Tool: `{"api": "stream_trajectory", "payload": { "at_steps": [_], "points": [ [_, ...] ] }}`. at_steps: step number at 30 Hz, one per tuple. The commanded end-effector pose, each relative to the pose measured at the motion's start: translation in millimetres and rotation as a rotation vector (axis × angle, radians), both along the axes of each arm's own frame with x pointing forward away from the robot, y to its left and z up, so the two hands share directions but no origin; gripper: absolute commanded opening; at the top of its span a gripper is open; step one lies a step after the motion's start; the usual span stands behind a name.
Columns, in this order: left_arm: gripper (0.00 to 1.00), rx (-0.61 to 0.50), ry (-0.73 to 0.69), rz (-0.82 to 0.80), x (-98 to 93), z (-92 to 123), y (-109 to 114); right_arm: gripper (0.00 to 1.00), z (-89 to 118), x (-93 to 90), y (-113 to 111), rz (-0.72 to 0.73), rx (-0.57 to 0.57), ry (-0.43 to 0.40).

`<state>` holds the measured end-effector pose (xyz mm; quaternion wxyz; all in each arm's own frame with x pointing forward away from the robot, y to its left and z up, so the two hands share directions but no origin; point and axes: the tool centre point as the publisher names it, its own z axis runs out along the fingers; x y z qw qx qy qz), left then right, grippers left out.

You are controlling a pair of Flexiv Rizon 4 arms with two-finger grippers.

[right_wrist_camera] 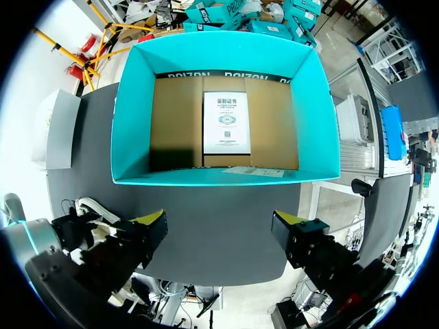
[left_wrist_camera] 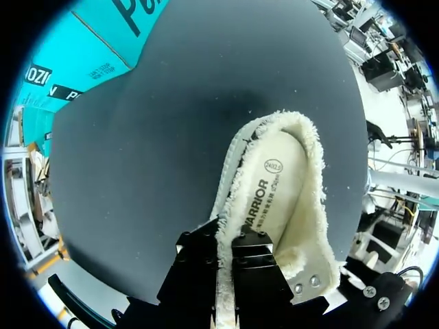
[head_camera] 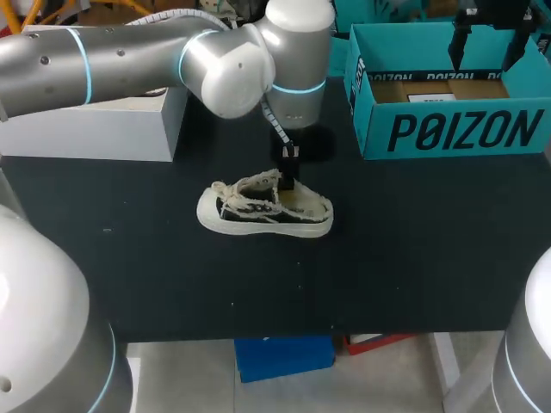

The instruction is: Take the shoe out of the shoebox, open the shoe tongue, remove and reinsert the insole, then place the shoe into the shoebox

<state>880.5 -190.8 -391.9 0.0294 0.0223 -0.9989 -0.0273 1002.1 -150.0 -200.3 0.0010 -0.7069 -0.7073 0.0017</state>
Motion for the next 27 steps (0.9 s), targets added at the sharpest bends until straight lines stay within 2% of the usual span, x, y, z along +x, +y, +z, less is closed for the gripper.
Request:
{"api": "stream_trajectory", "payload": {
  "at_steps": [1, 2, 3, 4, 7, 15, 19, 22, 27],
  "points": [
    [0.0, -0.003, 0.018, 0.002, 3.8, -10, -8, 1.0, 0, 0.5, 0, 0.0, 0.0, 0.001],
    [0.13, -0.004, 0.021, 0.007, 3.7, -10, -8, 1.0, 0, 0.5, 0, 0.0, 0.0, 0.001],
    [0.86, -0.005, 0.021, 0.009, 3.8, -10, -9, 1.0, 0, 0.5, 0, 0.0, 0.0, 0.001],
    [1.0, -0.01, 0.018, 0.016, 3.3, -6, -8, 1.0, 0, 0.5, 0, 0.0, 0.0, 0.001],
    [1.0, -0.035, 0.002, 0.04, 2.4, 8, -3, 1.0, 0, 0.5, 0, 0.0, 0.0, 0.001],
    [1.0, -0.211, -0.058, 0.084, -5.2, 89, 27, 1.0, 0, 0.5, 0, 0.0, 0.0, 0.001],
    [1.0, -0.295, -0.055, 0.05, -16.2, 120, 49, 1.0, 0, 0.5, 0, 0.0, 0.0, 0.001],
    [1.0, -0.355, -0.048, 0.023, -21.8, 133, 70, 1.0, 0, 0.5, 0, 0.0, 0.0, 0.001],
    [1.0, -0.448, -0.031, -0.003, -26.4, 141, 106, 1.0, 0, 0.5, 0, 0.0, 0.0, 0.001]
  ]
}}
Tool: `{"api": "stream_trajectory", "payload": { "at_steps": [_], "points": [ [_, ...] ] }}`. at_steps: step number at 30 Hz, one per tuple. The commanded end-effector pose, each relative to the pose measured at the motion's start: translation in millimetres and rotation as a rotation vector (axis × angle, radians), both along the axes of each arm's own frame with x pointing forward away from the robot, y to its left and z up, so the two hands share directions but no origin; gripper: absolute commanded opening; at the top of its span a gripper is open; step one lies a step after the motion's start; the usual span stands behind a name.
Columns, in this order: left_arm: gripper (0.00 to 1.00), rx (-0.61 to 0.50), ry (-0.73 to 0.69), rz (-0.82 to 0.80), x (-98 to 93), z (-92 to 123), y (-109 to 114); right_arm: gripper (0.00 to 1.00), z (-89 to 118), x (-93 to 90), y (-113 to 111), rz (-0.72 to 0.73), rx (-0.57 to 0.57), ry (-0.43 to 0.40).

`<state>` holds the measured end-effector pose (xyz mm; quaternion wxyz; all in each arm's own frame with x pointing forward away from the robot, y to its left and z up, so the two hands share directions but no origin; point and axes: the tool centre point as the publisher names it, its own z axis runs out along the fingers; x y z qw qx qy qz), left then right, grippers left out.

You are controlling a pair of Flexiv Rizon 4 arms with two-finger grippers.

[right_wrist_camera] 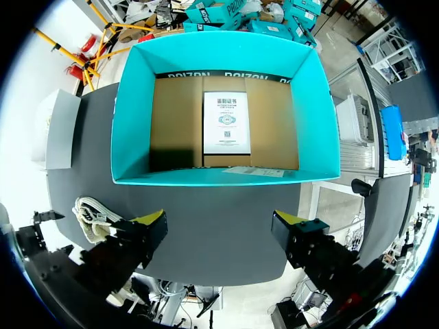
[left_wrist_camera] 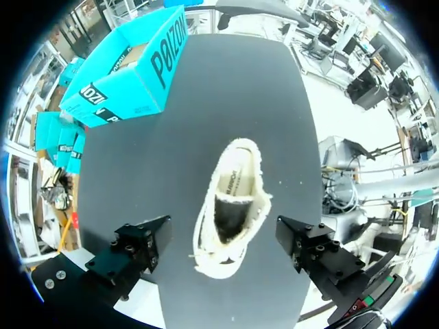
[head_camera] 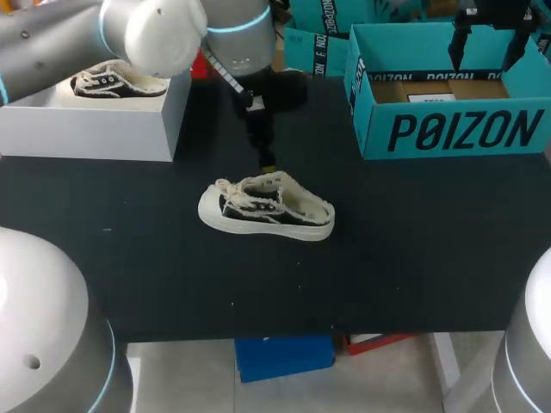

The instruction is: Take the shoe out of the shoebox, open the shoe tongue, remove and reinsert the insole, then place the shoe into the shoebox

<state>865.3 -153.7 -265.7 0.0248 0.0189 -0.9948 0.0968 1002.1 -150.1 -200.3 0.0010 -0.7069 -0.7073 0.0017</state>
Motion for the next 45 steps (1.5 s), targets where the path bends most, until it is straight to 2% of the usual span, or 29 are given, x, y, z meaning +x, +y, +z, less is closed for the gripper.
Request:
{"api": "stream_trajectory", "payload": {
  "at_steps": [1, 7, 13, 18, 22, 45],
  "points": [
    [1.0, -0.218, -0.013, -0.01, -12.0, 16, 75, 1.0, 0, 0.5, 0, 0.0, 0.0, 0.001],
    [1.0, -0.308, 0.007, 0.005, -7.2, 14, 110, 1.0, 0, 0.5, 0, 0.0, 0.0, 0.001],
    [1.0, -0.366, 0.016, -0.005, -6.5, 13, 126, 1.0, 0, 0.5, 0, 0.0, 0.0, 0.001],
    [1.0, -0.383, 0.013, -0.009, -9.3, 12, 129, 1.0, 0, 0.5, 0, 0.0, 0.0, 0.001],
    [1.0, -0.374, -0.042, 0.021, -13.8, 18, 130, 1.0, 0, 0.5, 0, 0.0, 0.0, 0.001],
    [1.0, -0.374, -0.042, 0.021, -13.8, 18, 130, 1.0, 0, 0.5, 0, 0.0, 0.0, 0.001]
  ]
}}
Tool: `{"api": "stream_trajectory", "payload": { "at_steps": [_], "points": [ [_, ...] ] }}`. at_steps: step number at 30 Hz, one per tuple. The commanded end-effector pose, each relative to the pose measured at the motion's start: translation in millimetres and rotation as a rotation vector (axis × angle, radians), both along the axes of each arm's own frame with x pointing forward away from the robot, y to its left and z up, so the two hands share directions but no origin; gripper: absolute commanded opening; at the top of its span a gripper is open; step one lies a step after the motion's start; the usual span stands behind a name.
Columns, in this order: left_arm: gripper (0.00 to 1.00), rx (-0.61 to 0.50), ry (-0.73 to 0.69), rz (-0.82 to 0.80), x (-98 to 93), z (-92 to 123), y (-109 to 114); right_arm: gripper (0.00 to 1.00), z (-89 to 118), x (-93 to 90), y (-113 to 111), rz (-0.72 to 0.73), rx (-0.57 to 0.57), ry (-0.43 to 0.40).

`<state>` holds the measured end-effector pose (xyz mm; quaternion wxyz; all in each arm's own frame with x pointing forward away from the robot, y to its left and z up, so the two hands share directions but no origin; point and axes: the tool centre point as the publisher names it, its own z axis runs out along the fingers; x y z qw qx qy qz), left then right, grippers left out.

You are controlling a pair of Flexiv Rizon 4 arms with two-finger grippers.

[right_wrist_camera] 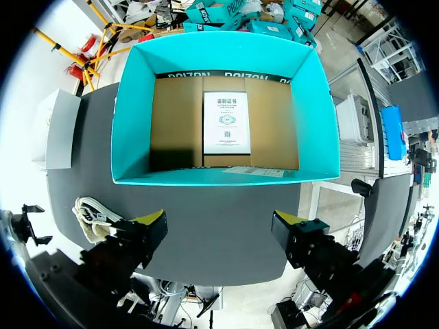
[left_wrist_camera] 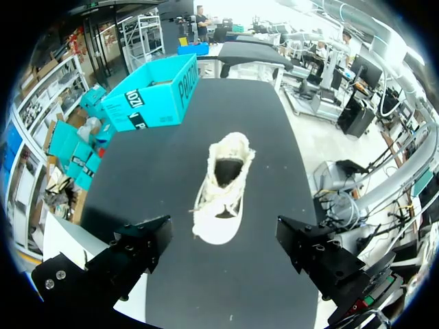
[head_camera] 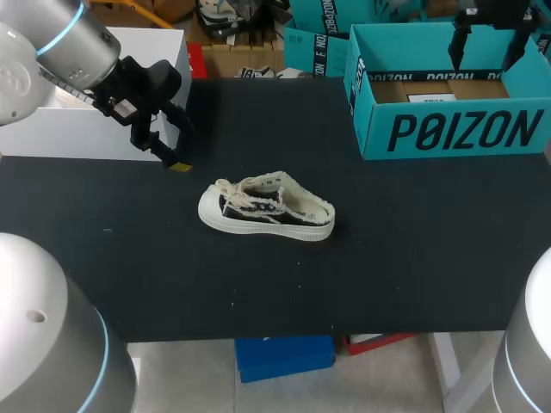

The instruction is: Take the shoe out of the shoebox, open the shoe tongue, remove and reinsert the insole, then place the shoe into the shoebox

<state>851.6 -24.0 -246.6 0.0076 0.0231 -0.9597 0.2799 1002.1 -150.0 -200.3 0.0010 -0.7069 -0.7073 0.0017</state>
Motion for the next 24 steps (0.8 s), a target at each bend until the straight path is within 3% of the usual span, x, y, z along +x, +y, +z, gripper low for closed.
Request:
{"api": "stream_trajectory", "payload": {
  "at_steps": [1, 3, 4, 6, 9, 15, 20, 24],
  "points": [
    [1.0, -0.001, -0.004, -0.001, -0.1, -1, 0, 1.0, 0, 0.5, 0, 0.0, 0.0, 0.001],
    [1.0, -0.001, -0.004, -0.001, -0.1, -1, 0, 1.0, 0, 0.5, 0, 0.0, 0.0, 0.001],
    [1.0, -0.001, -0.004, -0.001, -0.1, -1, 0, 1.0, -25, -0.1, 3, 0.037, -0.004, -0.046],
    [1.0, -0.001, -0.004, -0.001, -0.1, -1, 0, 1.0, -54, -7.5, 8, 0.079, -0.029, -0.108],
    [1.0, -0.001, -0.004, -0.001, -0.1, -1, 0, 1.0, -67, -21.8, 13, 0.161, -0.074, -0.192],
    [1.0, -0.001, -0.004, -0.001, -0.1, -1, 0, 1.0, -38, -70.3, 29, 0.364, -0.055, -0.252],
    [1.0, -0.001, -0.004, -0.001, -0.1, -1, 0, 1.0, 16, -119.6, 44, 0.514, -0.113, -0.378],
    [1.0, -0.001, -0.004, -0.001, -0.1, -1, 0, 1.0, 27, -158.7, 66, 0.637, -0.024, -0.44]
  ]
}}
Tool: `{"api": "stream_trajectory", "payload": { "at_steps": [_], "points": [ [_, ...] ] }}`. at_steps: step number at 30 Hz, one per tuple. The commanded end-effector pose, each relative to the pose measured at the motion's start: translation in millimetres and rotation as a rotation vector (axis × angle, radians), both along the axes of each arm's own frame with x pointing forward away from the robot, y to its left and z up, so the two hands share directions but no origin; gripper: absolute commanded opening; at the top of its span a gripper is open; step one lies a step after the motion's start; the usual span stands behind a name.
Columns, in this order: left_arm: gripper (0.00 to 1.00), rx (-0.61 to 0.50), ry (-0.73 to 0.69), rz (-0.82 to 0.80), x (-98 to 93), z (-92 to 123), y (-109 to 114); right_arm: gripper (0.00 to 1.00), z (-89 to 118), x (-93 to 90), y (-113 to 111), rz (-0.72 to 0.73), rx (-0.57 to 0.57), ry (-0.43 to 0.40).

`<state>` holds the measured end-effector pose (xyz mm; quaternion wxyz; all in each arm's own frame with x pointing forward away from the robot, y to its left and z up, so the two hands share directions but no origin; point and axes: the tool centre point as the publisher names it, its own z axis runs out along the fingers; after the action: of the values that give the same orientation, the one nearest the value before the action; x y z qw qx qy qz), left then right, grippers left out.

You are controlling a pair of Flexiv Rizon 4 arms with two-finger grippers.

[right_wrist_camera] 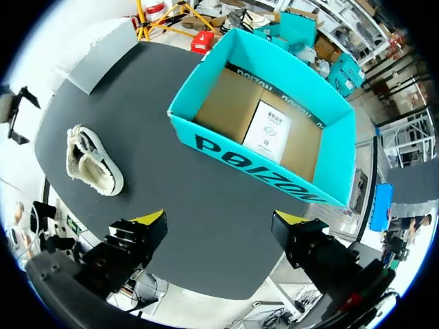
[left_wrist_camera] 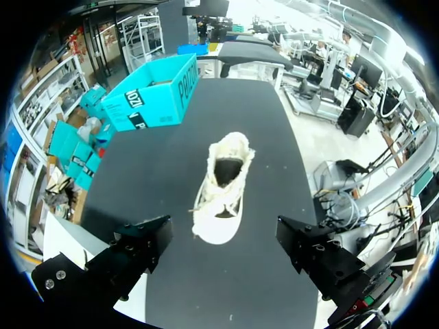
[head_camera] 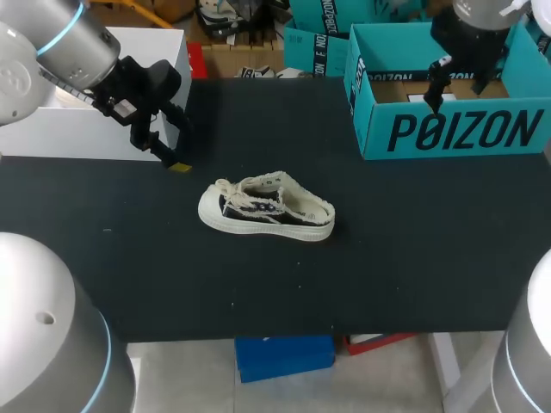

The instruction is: Take the shoe out of the shoebox, open the shoe tongue, remove and reinsert the insole, then place the shoe into the shoebox

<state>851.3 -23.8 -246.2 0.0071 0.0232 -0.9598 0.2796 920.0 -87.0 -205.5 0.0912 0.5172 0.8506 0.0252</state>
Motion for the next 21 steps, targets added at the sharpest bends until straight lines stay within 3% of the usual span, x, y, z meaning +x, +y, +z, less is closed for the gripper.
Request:
{"api": "stream_trajectory", "payload": {
  "at_steps": [1, 9, 13, 14, 21],
  "points": [
    [1.0, -0.002, -0.003, -0.001, 0.3, -2, 0, 1.0, 32, -85.6, 9, 0.239, 0.138, -0.246],
    [1.0, -0.002, -0.003, -0.001, 0.3, -2, 0, 1.0, 1, -137.1, 42, 0.385, 0.39, -0.259],
    [1.0, -0.002, -0.003, -0.001, 0.3, -2, 0, 1.0, -4, -143.4, 47, 0.519, 0.529, -0.283],
    [1.0, -0.002, -0.003, -0.001, 0.3, -2, 0, 1.0, -6, -141.7, 47, 0.543, 0.52, -0.249],
    [1.0, -0.002, -0.003, -0.001, 0.3, -2, 0, 1.0, -6, -141.7, 47, 0.543, 0.52, -0.249]
  ]
}}
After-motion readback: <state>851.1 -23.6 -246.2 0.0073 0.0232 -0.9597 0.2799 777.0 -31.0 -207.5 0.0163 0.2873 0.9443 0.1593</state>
